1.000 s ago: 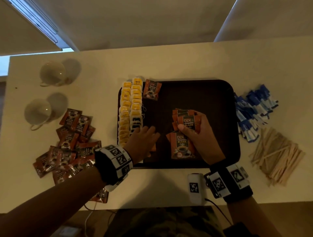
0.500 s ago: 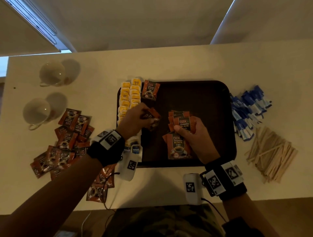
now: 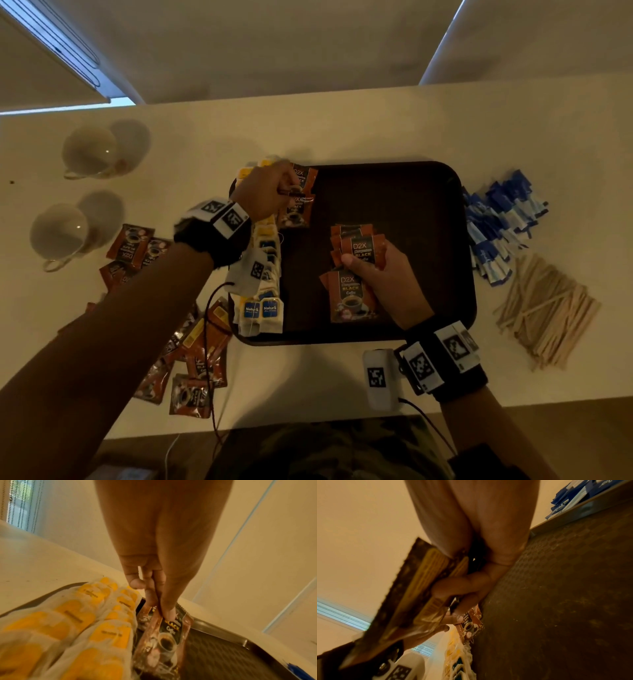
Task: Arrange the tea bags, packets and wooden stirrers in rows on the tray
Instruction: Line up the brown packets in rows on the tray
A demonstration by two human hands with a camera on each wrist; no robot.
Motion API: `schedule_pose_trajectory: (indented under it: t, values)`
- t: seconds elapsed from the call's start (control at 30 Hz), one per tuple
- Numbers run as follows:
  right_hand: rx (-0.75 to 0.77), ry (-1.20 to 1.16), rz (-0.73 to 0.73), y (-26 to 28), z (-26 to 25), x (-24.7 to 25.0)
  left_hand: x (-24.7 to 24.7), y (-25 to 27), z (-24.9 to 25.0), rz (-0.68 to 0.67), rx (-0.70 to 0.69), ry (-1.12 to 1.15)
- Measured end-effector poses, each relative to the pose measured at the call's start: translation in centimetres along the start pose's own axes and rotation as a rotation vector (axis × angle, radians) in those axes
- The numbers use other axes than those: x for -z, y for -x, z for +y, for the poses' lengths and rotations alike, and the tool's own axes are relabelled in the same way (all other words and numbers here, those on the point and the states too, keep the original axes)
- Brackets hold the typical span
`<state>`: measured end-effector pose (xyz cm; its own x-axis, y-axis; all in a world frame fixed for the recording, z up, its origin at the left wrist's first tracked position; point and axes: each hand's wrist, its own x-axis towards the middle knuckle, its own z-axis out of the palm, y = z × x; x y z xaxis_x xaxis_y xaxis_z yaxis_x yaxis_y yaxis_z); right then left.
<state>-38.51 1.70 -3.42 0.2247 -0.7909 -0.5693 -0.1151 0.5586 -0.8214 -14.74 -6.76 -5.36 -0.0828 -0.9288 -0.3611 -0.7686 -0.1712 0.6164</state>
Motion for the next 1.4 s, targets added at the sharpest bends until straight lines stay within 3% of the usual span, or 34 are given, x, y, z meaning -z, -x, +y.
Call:
schedule_pose_trajectory:
  t: [0.33,0.77,1.0,1.17,1.27,1.4]
  values:
    - [-0.058,0.024,0.030,-1.1,0.6,0.3,0.2,-3.5,1.4,-0.030,0.101,-0.421]
    - [-0.048,0.030,0.043,-1.4,0.7,0.3,-0.1,-4.2,1.1,0.140,0.185,-0.213]
    - [-0.025,0.053,0.045,-1.6,0.4,0.1,-0.6,-3.3,1.6,0.199,0.183,-0.231]
    - [-0.022,0.019,0.043,-1.5,0.2,-0.1,-1.1,-2.7,1.3,0.253,0.171,-0.362]
    - [-0.016,-0.001,0.034,-1.4,0.1,-0.2,-1.0,-2.1,1.6,0.314,0.168,-0.291]
    - [0.001,-0.040,0.053,-1.3,-0.1,-0.5,-1.0,0.7,3.7,0.420,-0.013,0.120]
